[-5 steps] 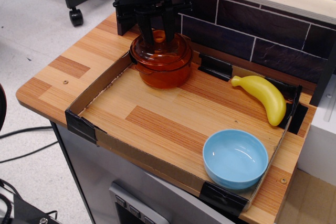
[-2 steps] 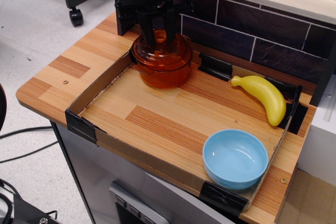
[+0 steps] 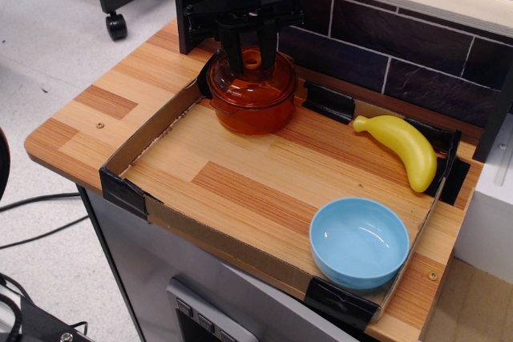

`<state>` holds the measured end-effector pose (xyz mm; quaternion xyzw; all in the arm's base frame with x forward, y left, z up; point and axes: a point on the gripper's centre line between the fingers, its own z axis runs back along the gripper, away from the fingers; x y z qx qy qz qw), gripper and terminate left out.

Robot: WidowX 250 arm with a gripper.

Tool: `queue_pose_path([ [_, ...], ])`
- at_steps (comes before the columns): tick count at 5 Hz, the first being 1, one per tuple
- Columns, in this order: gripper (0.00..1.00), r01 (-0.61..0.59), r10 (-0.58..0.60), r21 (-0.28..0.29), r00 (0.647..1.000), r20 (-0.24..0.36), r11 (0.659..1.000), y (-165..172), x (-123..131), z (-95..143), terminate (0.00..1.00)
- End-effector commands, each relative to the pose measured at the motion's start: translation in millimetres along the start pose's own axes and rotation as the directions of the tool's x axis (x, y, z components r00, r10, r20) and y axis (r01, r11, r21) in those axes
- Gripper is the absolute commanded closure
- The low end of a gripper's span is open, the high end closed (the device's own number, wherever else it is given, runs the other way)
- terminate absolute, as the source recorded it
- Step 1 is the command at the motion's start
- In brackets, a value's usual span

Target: Put lid on pot

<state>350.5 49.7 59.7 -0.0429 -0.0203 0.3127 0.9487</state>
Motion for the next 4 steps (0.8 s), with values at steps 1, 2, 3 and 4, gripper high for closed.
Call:
queue_pose_path([
  [1, 1.0, 0.019, -0.018, -0.033, 0.999, 0.037, 0.999, -3.8, -2.1, 20.9, 0.0],
  [2, 1.0, 0.024, -0.023, -0.036, 0.999, 0.025, 0.999, -2.4, -4.3, 22.7, 0.0],
  [3, 0.0, 0.019, -0.019, -0.023, 0.999, 0.026, 1.0, -2.1, -3.5, 24.0, 0.0],
  [4, 0.0, 0.049, -0.049, -0.013, 0.998, 0.027, 0.999, -0.2, -4.9, 30.5, 1.0],
])
